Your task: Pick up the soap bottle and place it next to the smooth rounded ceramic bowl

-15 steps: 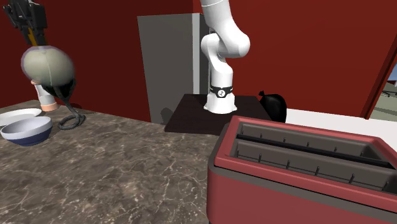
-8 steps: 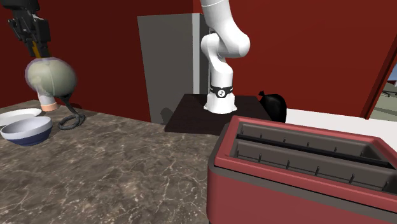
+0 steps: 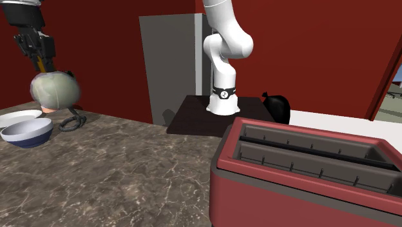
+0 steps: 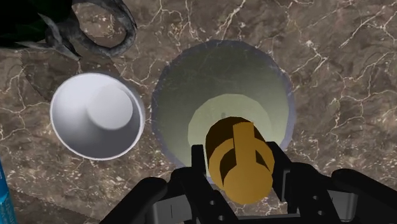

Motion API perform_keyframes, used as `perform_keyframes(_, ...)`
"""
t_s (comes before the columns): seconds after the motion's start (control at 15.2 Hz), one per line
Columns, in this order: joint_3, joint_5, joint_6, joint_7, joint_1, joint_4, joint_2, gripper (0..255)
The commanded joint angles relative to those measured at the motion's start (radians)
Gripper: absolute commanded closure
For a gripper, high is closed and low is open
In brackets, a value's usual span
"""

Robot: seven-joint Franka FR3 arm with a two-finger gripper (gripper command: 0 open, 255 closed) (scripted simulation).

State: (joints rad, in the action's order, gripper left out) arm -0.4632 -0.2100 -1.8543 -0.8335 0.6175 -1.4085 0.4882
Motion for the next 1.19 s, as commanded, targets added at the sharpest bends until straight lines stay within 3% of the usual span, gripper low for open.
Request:
perform_keyframes(0.0, 0.001, -0.001, -0.03, -0.004, -0.002, -0.03, -0.001, 255)
perform_keyframes(1.12, 0.022, -0.039, -0.222, -0.028, 0.0, -0.16, 0.067, 255)
